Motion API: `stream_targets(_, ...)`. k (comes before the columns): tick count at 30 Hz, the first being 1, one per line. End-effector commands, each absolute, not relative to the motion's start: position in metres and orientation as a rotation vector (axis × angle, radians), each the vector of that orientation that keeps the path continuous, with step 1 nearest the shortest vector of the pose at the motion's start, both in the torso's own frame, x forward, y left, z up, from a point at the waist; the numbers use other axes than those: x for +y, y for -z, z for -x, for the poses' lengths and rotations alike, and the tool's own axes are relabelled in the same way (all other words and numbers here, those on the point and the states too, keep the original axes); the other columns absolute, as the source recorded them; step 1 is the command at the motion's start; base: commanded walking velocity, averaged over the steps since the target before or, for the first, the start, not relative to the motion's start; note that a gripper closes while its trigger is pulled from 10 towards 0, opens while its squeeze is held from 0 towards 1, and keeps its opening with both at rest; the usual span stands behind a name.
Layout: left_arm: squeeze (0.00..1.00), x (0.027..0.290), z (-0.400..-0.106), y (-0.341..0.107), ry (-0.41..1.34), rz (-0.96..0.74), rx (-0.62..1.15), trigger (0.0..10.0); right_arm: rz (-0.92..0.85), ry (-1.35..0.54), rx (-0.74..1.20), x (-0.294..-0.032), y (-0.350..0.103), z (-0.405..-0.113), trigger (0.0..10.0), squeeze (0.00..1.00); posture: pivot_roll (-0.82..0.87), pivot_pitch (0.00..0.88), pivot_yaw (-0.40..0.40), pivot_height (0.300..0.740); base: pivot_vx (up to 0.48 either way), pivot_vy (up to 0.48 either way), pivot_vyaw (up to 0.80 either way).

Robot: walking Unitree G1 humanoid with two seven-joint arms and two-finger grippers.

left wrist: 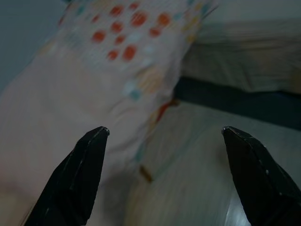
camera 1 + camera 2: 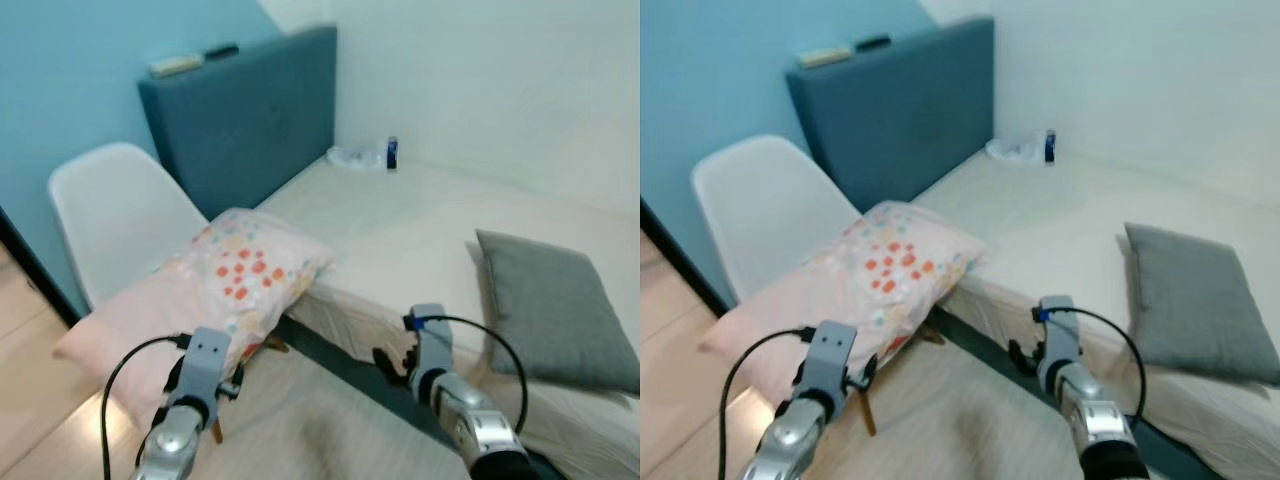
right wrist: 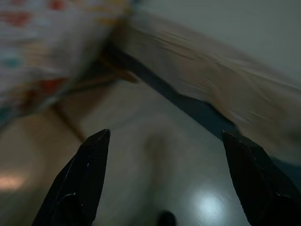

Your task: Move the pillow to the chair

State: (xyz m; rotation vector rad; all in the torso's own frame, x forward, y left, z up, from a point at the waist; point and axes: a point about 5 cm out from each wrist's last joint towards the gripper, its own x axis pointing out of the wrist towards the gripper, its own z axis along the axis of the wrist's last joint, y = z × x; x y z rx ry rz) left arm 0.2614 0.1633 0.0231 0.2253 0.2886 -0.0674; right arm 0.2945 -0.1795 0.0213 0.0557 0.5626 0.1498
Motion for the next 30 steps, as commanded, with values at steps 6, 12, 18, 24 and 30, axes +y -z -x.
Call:
stream_targets(6,0.00,0.164,-0.252,0.000,0.074,-0.236,0.364,10.0,-0.080,-0.071,0.577,-0.193,-0.007,-0.285,10.0,0.00,-0.04,0.008,0.011,0.740,0.000,0.000,-0.76)
stream_targets(12,0.00,0.161,-0.232,0.019,0.084,-0.201,0.438,10.0,-0.086,-0.052,0.539,-0.207,-0.009,-0.281,10.0,0.00,-0.05,0.017,0.005,0.740,0.000,0.000,-0.76)
stream_targets(18,0.00,0.161,-0.217,0.032,0.069,-0.137,0.499,10.0,-0.023,-0.034,0.593,-0.221,0.008,-0.258,10.0,0.00,-0.07,0.027,0.005,0.740,0.000,0.000,-0.76)
stream_targets(24,0.00,0.167,-0.213,0.036,0.025,-0.045,0.531,10.0,-0.056,0.020,0.610,-0.225,0.021,-0.237,10.0,0.00,-0.08,0.033,0.015,0.740,0.000,0.000,-0.76)
stream_targets(30,0.00,0.167,-0.216,0.035,0.026,-0.043,0.526,10.0,-0.049,0.023,0.609,-0.224,0.020,-0.240,10.0,0.00,-0.07,0.021,0.012,0.740,0.000,0.000,-0.76)
